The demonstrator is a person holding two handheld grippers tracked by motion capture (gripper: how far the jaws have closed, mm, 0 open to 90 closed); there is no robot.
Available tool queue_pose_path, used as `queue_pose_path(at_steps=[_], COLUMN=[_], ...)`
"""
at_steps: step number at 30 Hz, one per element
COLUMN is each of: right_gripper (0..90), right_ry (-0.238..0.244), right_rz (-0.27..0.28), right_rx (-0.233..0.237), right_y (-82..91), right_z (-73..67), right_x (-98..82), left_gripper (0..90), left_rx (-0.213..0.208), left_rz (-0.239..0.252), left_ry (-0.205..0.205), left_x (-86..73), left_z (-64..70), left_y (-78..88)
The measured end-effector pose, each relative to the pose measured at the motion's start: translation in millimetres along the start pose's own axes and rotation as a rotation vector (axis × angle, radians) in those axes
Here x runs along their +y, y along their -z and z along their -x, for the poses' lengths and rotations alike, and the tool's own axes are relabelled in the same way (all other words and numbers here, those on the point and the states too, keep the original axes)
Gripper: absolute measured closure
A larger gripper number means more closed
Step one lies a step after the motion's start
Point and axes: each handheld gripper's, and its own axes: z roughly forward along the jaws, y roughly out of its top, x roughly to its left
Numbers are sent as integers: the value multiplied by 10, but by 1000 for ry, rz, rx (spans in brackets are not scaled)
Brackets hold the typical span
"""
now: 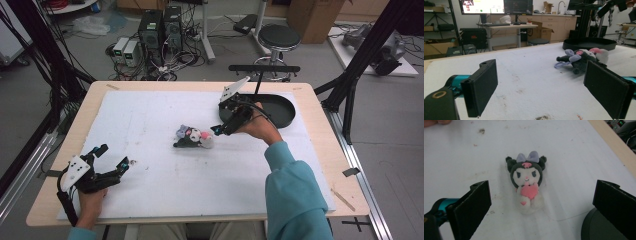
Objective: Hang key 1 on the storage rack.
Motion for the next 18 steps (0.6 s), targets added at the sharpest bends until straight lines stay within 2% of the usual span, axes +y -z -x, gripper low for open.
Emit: queue_pose_path(at_steps=[5,6,11,12,16,18], right_gripper=[9,9,9,9,9,9], right_ry=[12,27,18,16,29,18], right_rz=[-49,-71,-97,-125,-166,-212], right_rx=[24,31,48,56,63,72], right_y=[-158,-214,-308,-358,-432,-504], right_z=[13,19,23,34,54,48], right_x=[47,63,62,48,21,4], left_gripper=[124,124,124,124,123,124], left_rx=[-1,0,-1,-1,-1,0], left_rz=[0,-1,2,1,2,2], left_ry=[-1,-1,0,-1,-1,-1], left_x=[1,1,0,0,1,0], left_z=[1,1,3,2,4,4], left_y=[-1,0,-3,-2,-2,-2])
